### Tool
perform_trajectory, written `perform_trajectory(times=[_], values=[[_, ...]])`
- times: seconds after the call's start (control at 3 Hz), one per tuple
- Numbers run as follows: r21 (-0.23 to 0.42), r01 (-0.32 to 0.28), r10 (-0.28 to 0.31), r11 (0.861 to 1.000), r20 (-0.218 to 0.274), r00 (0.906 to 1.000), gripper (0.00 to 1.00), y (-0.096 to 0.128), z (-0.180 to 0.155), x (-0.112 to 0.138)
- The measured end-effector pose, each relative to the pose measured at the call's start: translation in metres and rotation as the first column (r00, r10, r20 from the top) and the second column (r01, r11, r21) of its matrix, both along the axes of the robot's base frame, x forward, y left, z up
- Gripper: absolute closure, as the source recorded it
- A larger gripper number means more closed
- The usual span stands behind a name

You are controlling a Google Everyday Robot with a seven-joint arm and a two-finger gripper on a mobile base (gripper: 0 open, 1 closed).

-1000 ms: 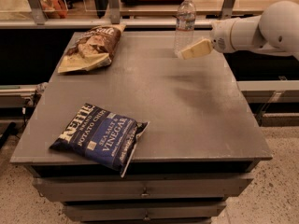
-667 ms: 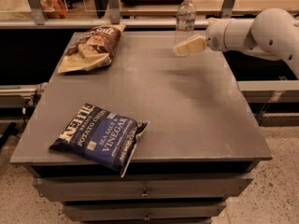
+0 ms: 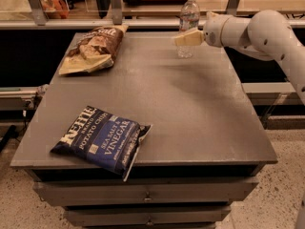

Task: Move water bottle near blue chip bag

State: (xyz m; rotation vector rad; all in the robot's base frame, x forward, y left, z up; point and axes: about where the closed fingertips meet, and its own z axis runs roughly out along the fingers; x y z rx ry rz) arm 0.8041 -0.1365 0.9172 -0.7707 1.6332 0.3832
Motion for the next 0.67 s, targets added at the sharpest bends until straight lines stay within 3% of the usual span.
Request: perform_trajectory(times=[0.67], values=[[0.033, 0.002, 0.0, 0.999, -0.054, 0.9986, 0.42, 0.0016, 0.0036, 0.004]])
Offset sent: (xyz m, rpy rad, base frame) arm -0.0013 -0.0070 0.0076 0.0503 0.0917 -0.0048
